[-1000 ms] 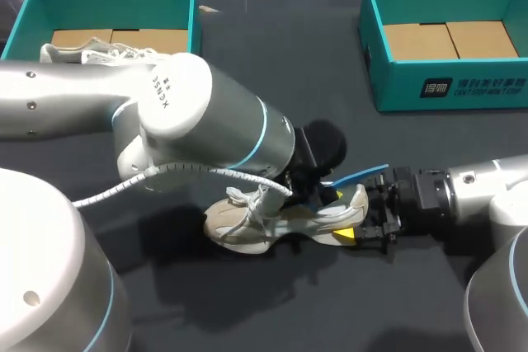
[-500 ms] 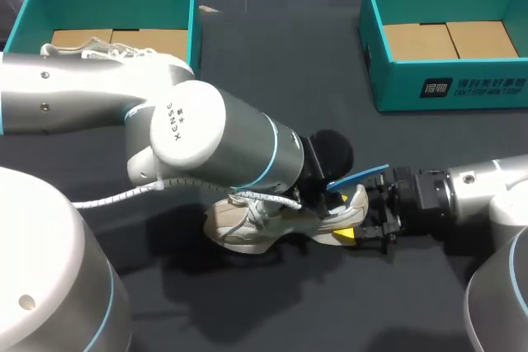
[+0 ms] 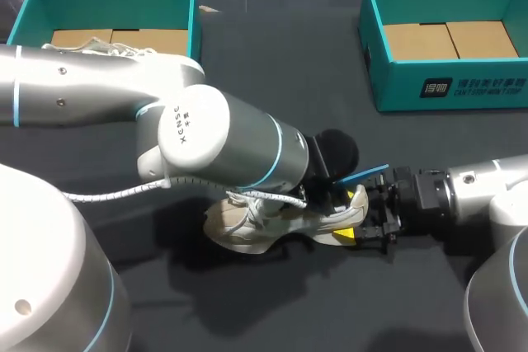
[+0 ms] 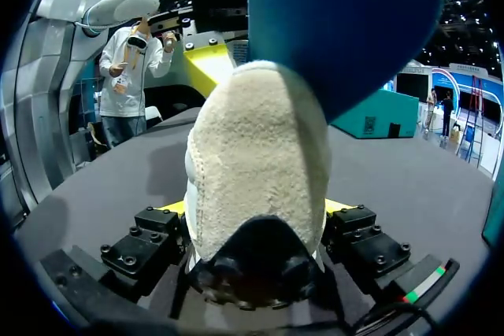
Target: Take the shoe out of the shoebox, open the shoe tongue, remove and reinsert the insole, then place the shoe into the shoebox
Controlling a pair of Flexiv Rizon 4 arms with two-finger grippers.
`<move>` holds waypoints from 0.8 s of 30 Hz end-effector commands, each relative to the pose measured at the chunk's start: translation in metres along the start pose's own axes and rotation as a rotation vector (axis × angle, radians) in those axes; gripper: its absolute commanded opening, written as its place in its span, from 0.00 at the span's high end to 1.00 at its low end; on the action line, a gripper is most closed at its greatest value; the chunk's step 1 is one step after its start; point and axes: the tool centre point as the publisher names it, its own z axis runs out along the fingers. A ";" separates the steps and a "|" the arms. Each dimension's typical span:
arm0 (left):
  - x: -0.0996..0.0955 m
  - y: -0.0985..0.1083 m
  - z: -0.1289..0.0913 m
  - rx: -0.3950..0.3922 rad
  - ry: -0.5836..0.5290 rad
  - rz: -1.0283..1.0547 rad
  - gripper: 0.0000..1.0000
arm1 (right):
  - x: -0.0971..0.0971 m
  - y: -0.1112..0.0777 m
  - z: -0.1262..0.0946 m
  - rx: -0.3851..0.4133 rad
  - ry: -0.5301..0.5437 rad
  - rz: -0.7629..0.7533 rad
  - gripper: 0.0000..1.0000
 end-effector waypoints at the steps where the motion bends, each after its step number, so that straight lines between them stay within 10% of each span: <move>1: -0.002 0.000 0.010 0.007 0.014 0.000 0.58 | 0.001 0.001 0.000 0.004 0.000 0.000 1.00; 7: -0.003 0.000 0.013 0.016 0.020 -0.003 0.99 | 0.001 0.001 0.000 0.004 0.000 0.000 1.00; 24: 0.002 -0.031 -0.027 0.036 0.128 -0.012 1.00 | 0.001 0.001 0.000 0.004 0.000 0.000 1.00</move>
